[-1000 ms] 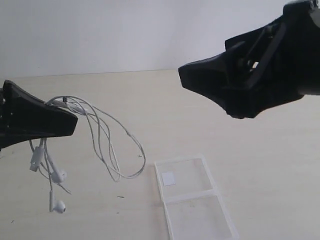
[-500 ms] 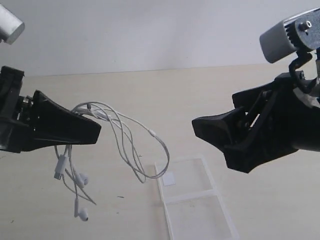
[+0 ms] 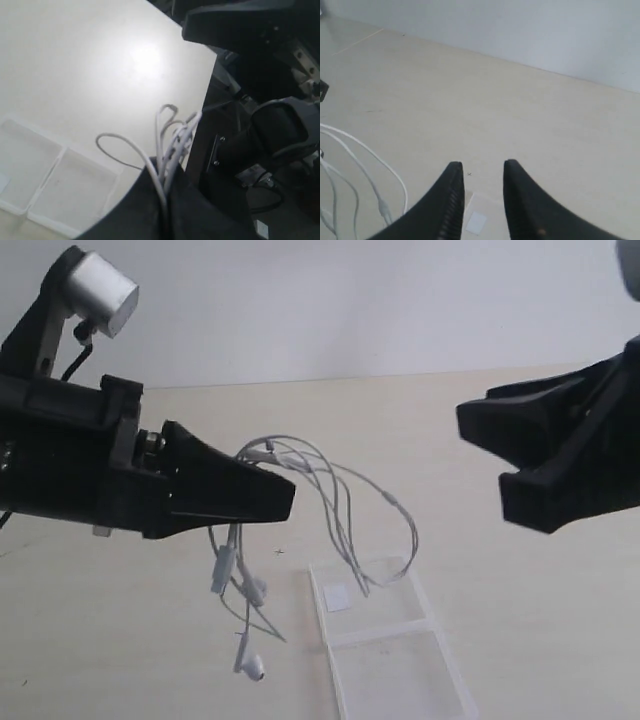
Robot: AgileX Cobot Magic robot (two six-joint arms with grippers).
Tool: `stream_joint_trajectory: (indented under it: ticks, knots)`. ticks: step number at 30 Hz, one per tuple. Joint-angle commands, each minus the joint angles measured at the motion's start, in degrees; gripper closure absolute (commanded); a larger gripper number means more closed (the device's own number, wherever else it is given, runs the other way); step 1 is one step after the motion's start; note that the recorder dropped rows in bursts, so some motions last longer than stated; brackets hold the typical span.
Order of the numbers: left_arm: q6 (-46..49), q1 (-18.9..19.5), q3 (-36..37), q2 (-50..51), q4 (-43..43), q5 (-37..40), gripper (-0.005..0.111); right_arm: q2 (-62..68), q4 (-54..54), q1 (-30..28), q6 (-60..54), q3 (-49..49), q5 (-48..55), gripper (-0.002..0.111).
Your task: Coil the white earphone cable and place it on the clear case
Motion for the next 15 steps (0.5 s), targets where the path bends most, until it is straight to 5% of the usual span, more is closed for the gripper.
stream_joint_trajectory:
  ticks: [1, 8, 15]
  knots:
    - [6.8, -0.4, -0.5, 1.5, -9.9, -0.7, 0.107, -3.8, -16.0, -3.8, 16.5, 0.3, 2.7, 0.081]
    - [10.9, -0.5, -0.5, 3.6, -18.2, -0.5, 0.107, -5.7, -26.1, -4.4, 25.0, 0.3, 11.4, 0.081]
    - [11.3, -5.2, -0.5, 6.9, -21.1, 0.2, 0.107, -5.7, -26.2, -4.4, 26.5, 0.3, 12.1, 0.081]
